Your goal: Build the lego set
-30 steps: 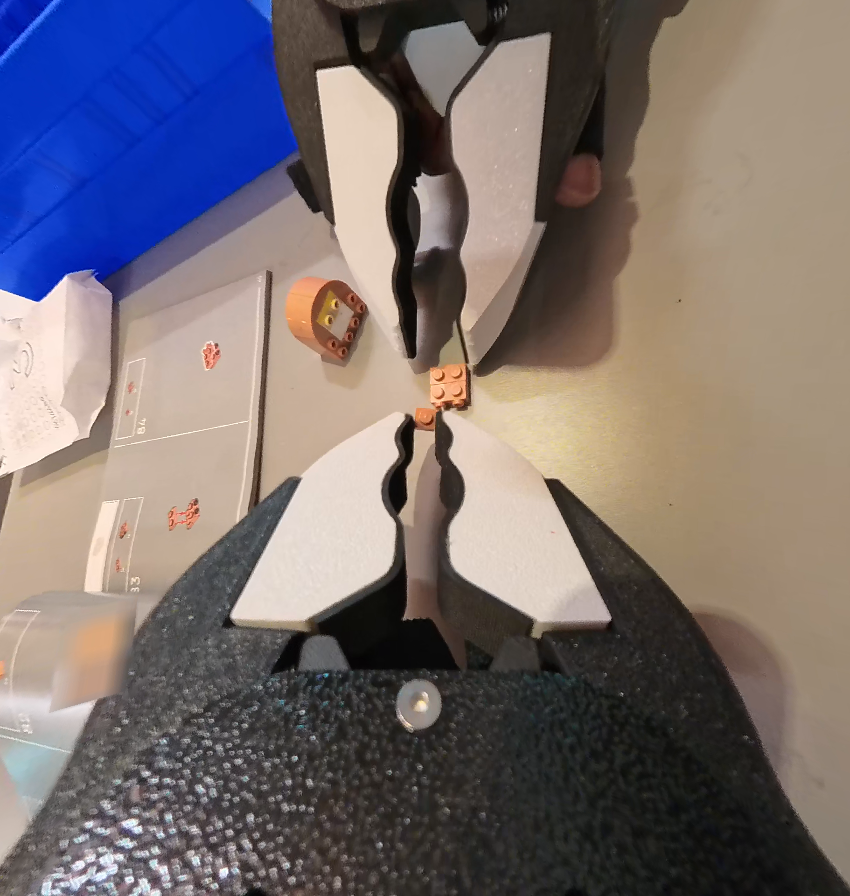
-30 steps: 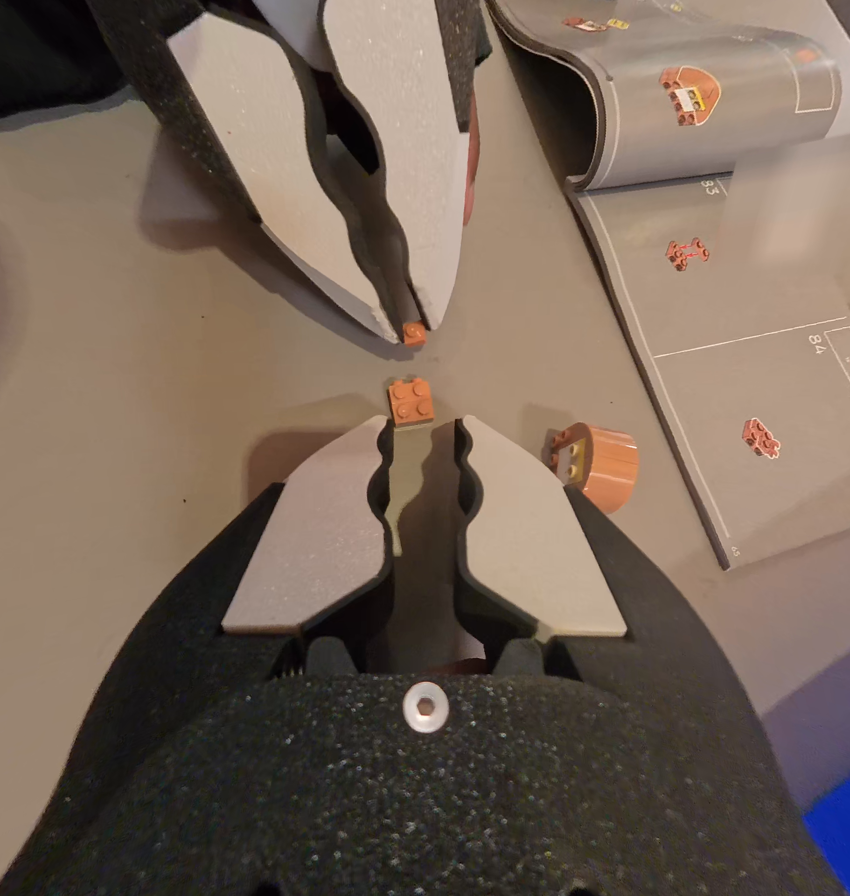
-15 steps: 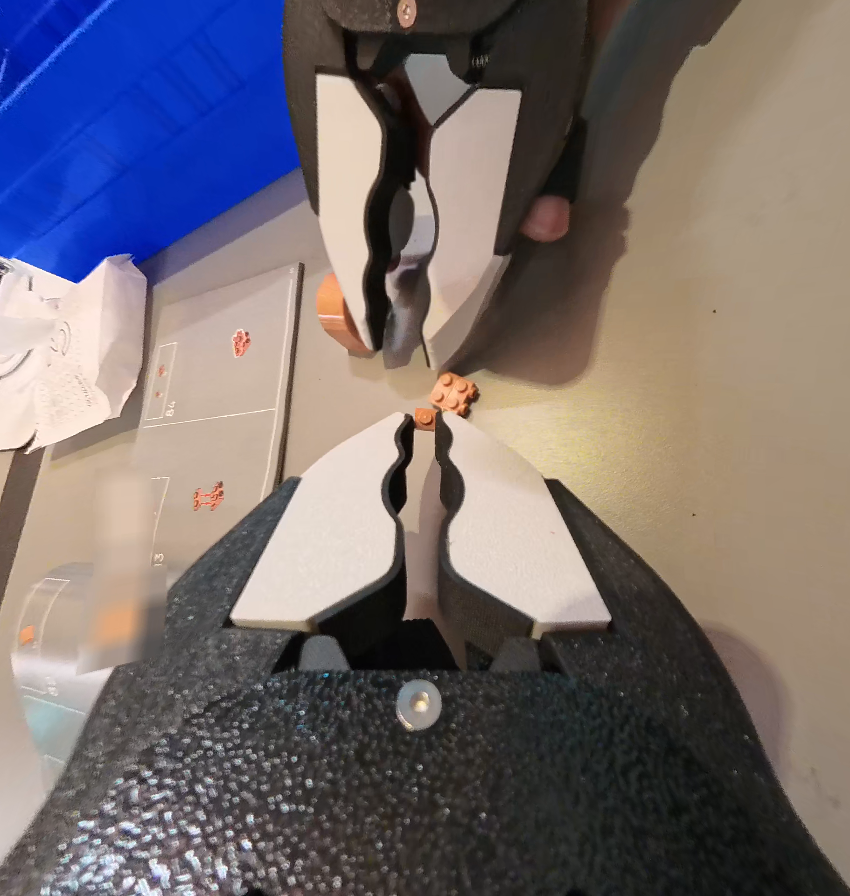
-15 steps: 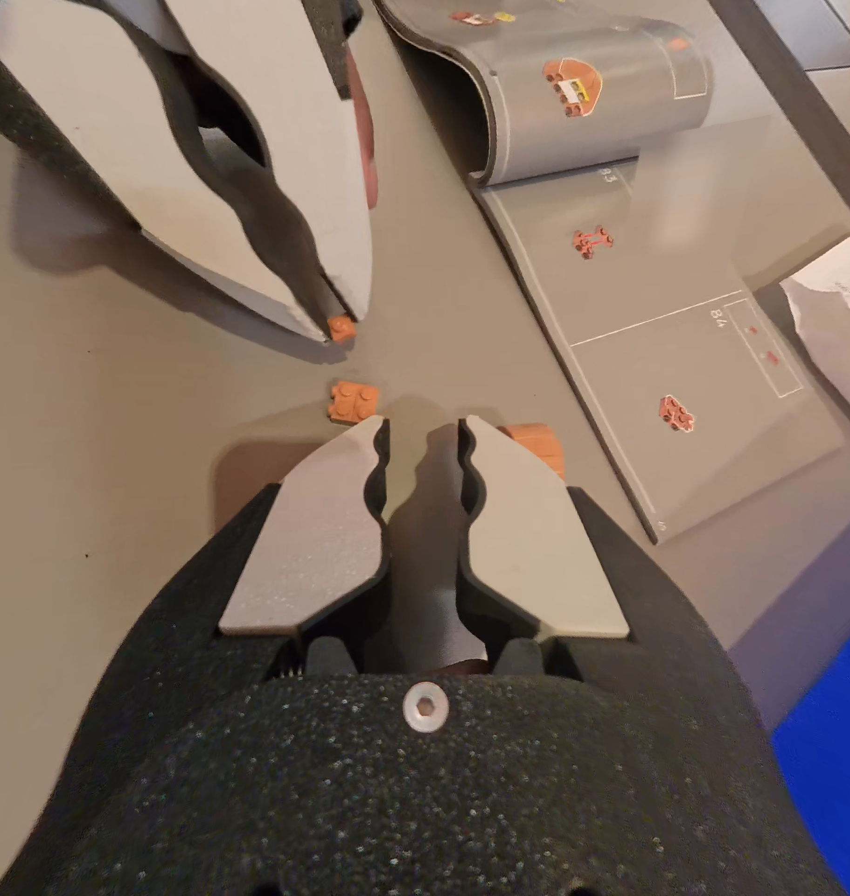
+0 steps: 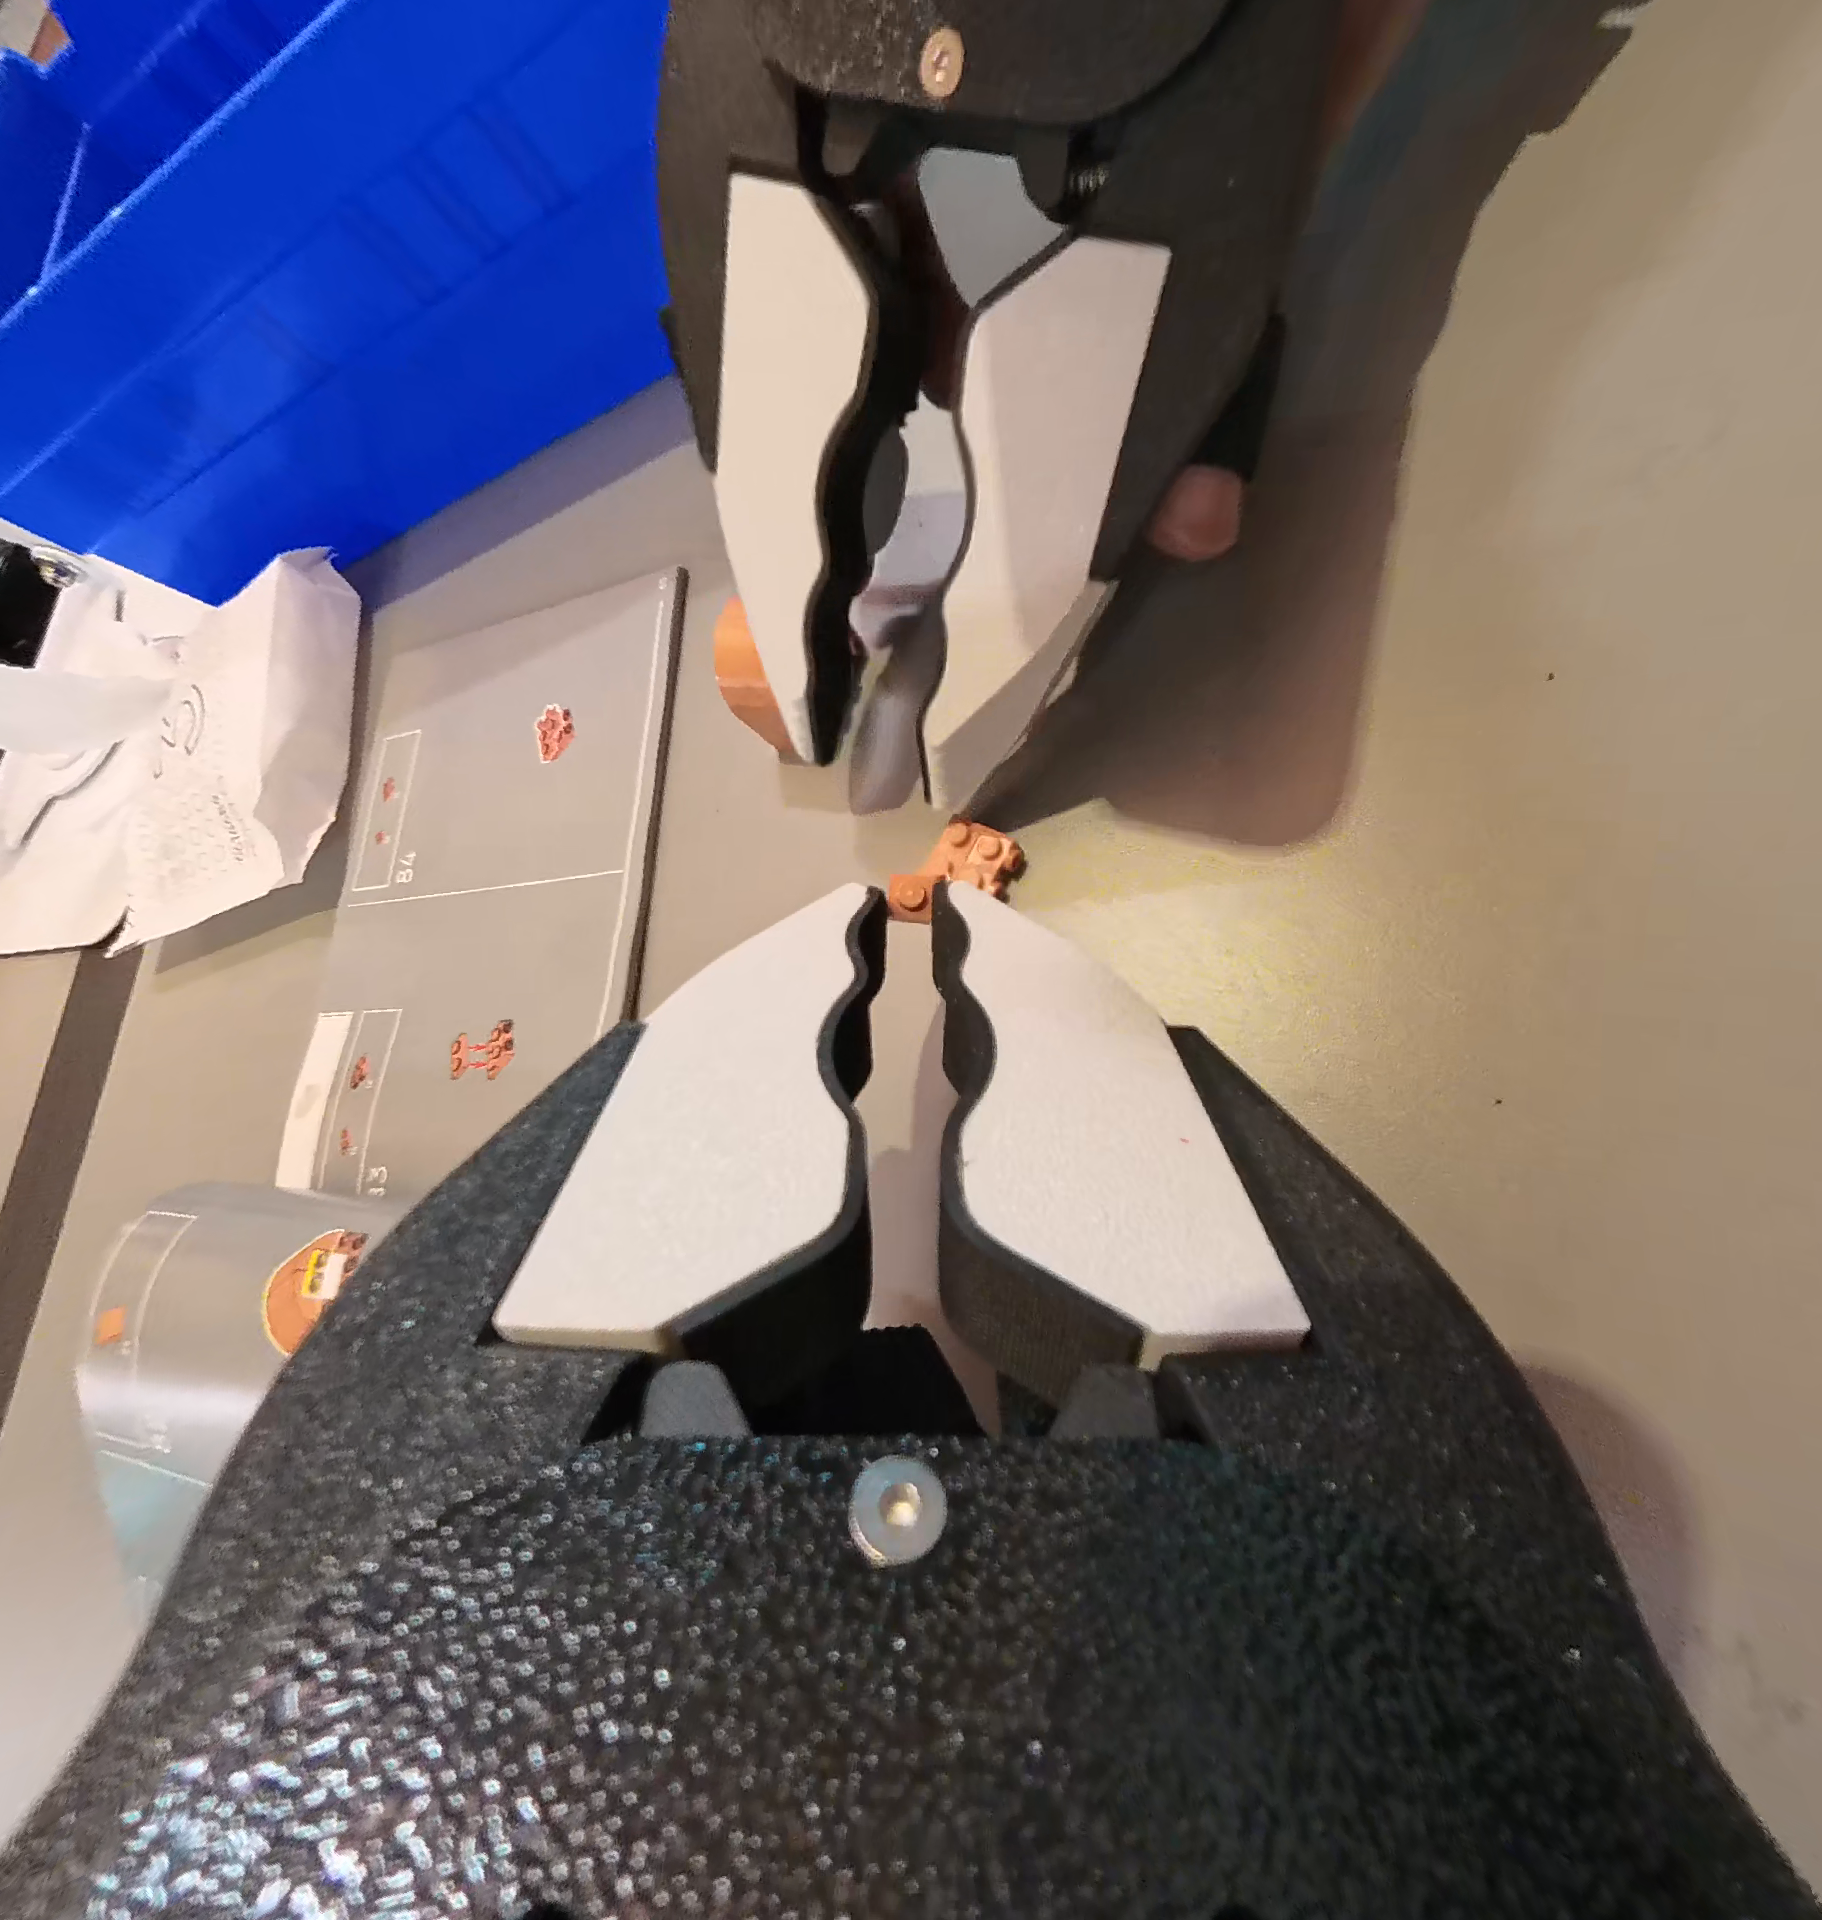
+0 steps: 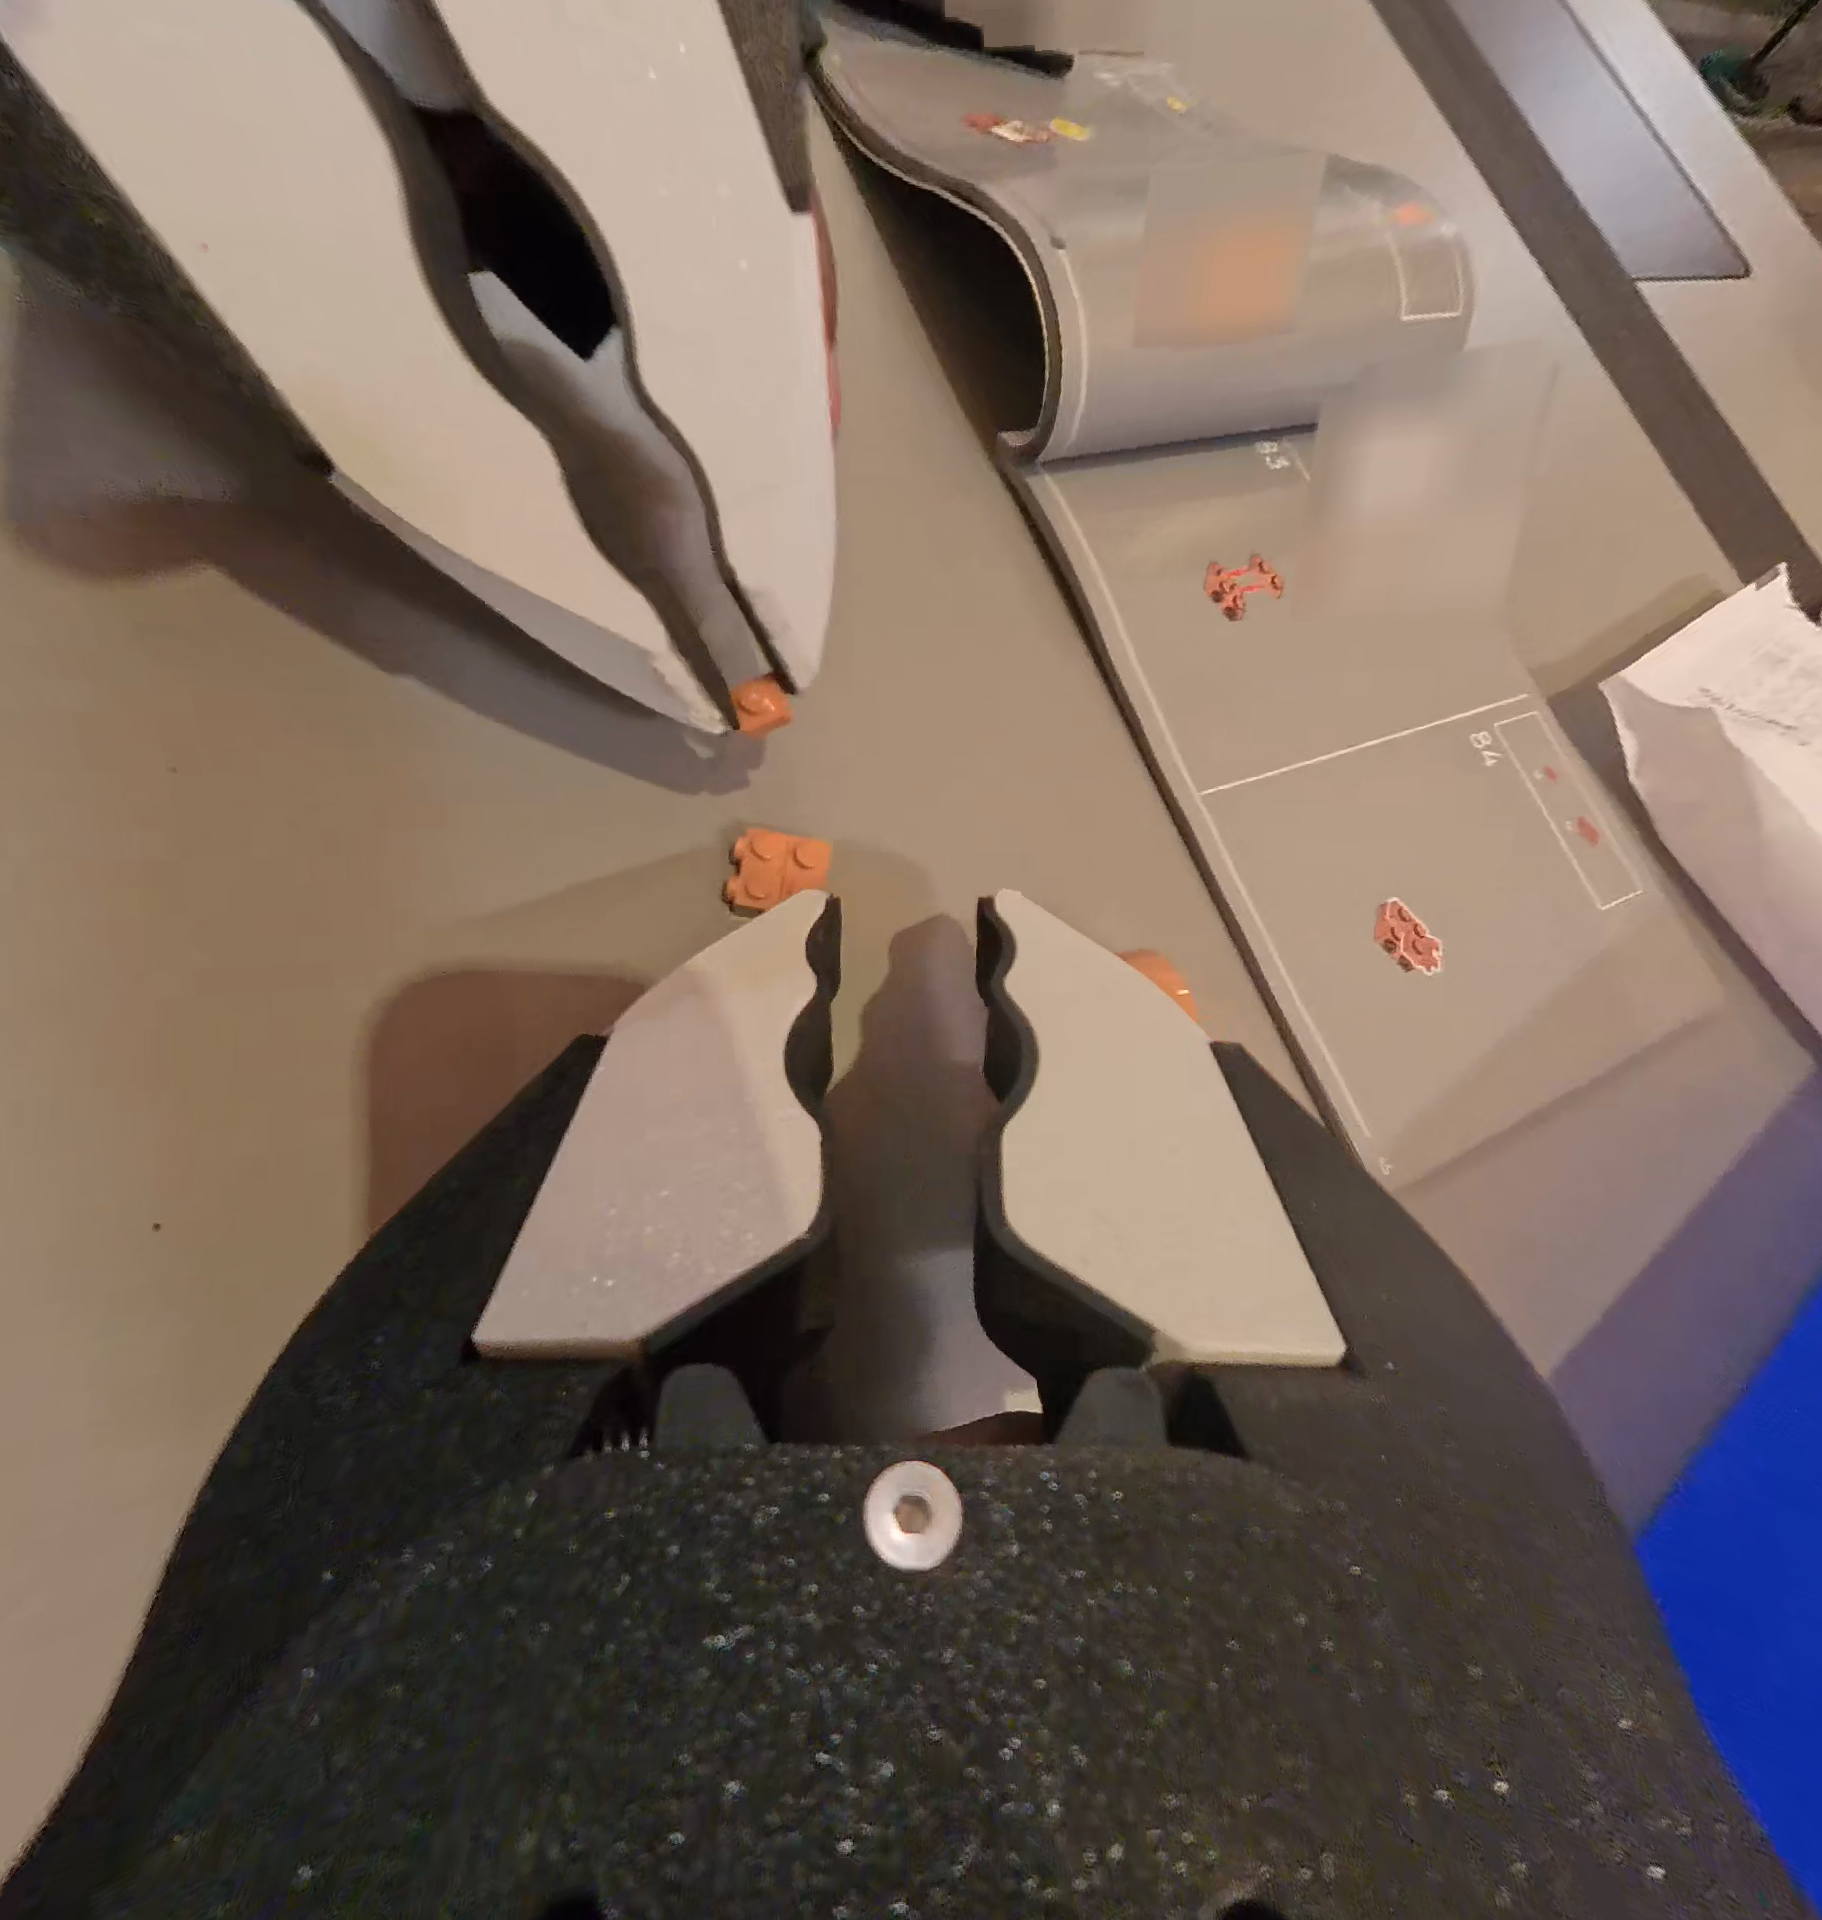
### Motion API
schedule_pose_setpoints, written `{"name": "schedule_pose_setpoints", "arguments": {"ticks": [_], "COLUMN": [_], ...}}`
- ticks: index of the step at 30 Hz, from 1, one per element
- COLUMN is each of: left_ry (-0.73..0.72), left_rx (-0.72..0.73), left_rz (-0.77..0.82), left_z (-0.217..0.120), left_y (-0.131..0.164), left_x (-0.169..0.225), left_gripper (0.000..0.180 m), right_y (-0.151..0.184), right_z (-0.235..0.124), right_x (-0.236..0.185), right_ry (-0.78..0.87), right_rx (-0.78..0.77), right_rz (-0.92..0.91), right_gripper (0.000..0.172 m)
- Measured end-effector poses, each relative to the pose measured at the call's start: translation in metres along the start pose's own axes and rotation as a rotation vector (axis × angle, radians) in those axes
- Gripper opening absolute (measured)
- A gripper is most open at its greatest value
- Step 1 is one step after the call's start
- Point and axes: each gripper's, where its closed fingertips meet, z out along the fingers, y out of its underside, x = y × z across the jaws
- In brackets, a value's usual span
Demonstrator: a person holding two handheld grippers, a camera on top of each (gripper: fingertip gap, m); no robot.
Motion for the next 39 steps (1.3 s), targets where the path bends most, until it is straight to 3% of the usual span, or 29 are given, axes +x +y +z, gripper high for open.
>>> {"name": "schedule_pose_setpoints", "arguments": {"ticks": [7, 18, 31, 39], "left_ry": [-0.004, -0.005, -0.011, -0.006], "left_rx": [-0.001, -0.002, -0.003, -0.008], "left_rz": [-0.003, -0.004, -0.006, -0.007], "left_z": [0.0, 0.0, -0.001, 0.001], "left_y": [0.001, 0.001, 0.002, 0.003], "left_x": [-0.001, -0.001, -0.003, -0.002], "left_gripper": [0.008, 0.008, 0.008, 0.008], "right_y": [-0.008, 0.004, 0.005, 0.006], "right_z": [0.004, 0.0, -0.01, -0.004], "right_x": [-0.02, 0.009, -0.009, -0.01], "right_ry": [-0.016, 0.093, 0.051, 0.052], "right_rx": [0.003, -0.042, -0.039, -0.064], "right_rz": [-0.064, -0.071, 0.126, 0.157], "right_gripper": [0.029, 0.028, 0.028, 0.027]}}
